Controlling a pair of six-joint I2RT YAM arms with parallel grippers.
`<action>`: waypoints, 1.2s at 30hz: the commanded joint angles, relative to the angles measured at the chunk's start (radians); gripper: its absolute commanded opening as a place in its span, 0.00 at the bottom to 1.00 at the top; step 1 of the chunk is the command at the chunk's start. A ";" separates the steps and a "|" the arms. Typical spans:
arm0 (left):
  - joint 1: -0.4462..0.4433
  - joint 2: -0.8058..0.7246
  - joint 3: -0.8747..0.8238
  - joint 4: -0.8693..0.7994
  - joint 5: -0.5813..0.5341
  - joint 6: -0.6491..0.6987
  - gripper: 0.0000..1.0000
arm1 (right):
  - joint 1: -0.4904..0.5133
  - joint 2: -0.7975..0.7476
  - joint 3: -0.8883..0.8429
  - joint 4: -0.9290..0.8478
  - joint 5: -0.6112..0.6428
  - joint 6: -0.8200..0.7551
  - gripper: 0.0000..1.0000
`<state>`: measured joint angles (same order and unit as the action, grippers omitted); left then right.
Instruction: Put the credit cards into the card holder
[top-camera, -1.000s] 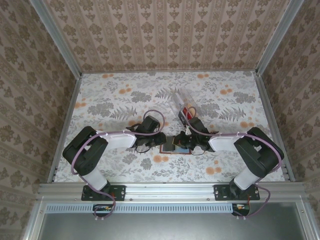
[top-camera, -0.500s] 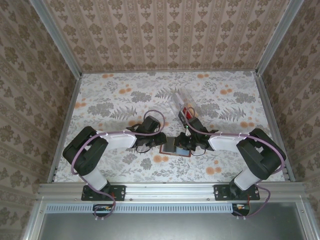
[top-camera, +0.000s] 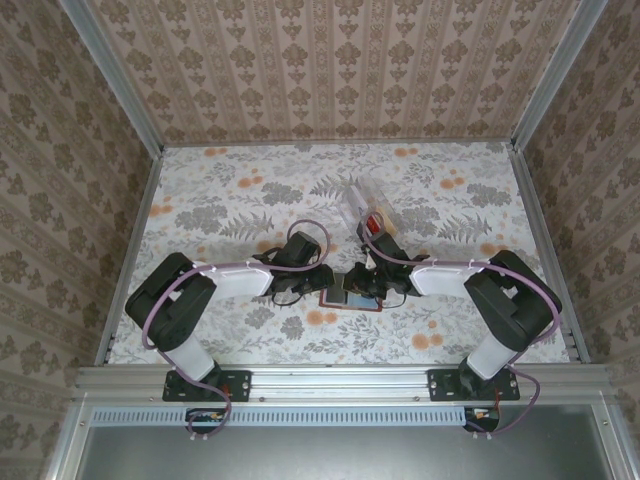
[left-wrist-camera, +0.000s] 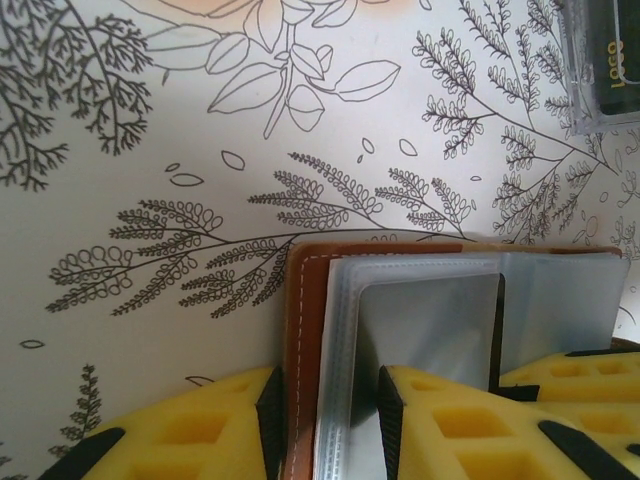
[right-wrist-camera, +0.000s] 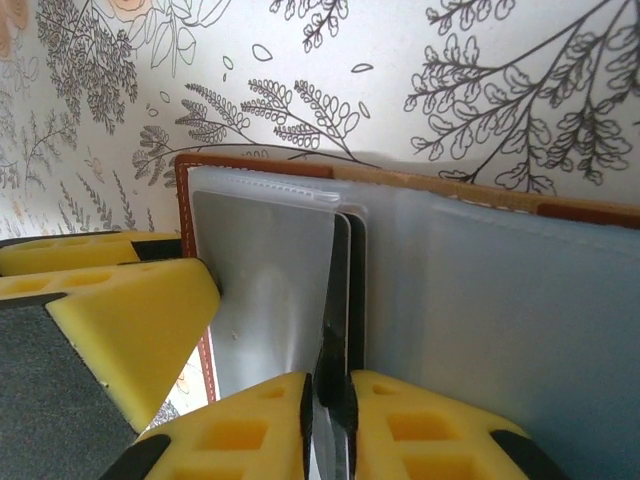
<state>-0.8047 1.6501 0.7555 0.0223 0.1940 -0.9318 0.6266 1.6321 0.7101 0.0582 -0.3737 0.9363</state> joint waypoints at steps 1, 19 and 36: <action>-0.015 0.005 -0.023 -0.008 -0.010 -0.020 0.33 | 0.015 -0.048 0.045 -0.058 0.013 -0.038 0.24; -0.015 -0.036 -0.029 -0.010 -0.024 -0.012 0.33 | 0.012 -0.147 0.101 -0.392 0.255 -0.140 0.32; 0.062 -0.127 0.081 -0.085 -0.093 0.075 0.50 | -0.154 0.021 0.735 -0.904 0.539 -0.591 0.43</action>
<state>-0.7666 1.5364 0.7971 -0.0422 0.1108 -0.8948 0.4690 1.5768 1.3834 -0.7006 0.1028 0.4572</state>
